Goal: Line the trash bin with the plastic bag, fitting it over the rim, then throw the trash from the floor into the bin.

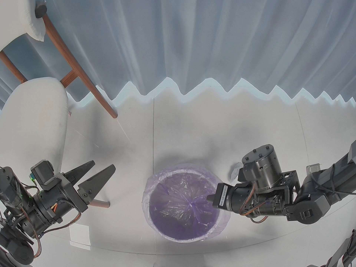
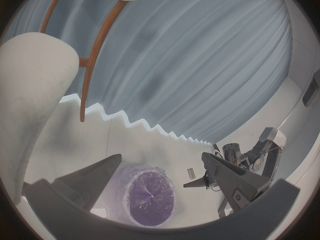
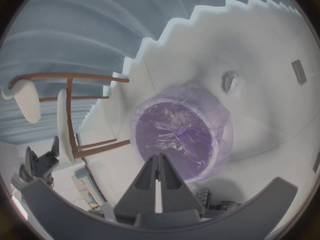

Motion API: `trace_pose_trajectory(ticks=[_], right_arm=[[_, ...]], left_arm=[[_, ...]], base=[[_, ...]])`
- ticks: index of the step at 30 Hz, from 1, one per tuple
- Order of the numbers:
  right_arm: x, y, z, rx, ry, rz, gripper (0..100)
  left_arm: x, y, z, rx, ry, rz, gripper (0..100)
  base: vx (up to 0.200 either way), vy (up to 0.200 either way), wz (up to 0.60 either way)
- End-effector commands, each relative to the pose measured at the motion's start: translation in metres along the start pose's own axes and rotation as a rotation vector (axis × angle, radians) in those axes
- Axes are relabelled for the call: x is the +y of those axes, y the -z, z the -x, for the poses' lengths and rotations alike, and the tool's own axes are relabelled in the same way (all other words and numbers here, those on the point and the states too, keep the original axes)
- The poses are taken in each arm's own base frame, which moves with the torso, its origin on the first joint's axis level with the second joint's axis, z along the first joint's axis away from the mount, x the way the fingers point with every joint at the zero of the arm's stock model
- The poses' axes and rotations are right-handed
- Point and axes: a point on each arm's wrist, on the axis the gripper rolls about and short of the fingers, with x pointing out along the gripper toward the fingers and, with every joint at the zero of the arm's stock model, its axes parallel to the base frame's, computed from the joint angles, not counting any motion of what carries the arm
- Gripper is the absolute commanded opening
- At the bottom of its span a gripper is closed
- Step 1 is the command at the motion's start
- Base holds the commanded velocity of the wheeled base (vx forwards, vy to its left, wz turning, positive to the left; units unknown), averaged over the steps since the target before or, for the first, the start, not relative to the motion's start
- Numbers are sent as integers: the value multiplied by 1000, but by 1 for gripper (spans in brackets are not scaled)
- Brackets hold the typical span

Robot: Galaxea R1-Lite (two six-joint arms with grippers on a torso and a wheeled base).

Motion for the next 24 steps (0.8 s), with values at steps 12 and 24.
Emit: trace_pose_trajectory(ticks=[12, 24], right_arm=[[-9, 38, -85, 99, 190, 118, 0], [-20, 26, -152, 21, 269, 116, 0]], left_arm=[[-3, 9, 4, 17, -45, -24, 100], [-4, 7, 5, 7, -42, -26, 100]], base=[[0, 0, 0], [0, 0, 0]])
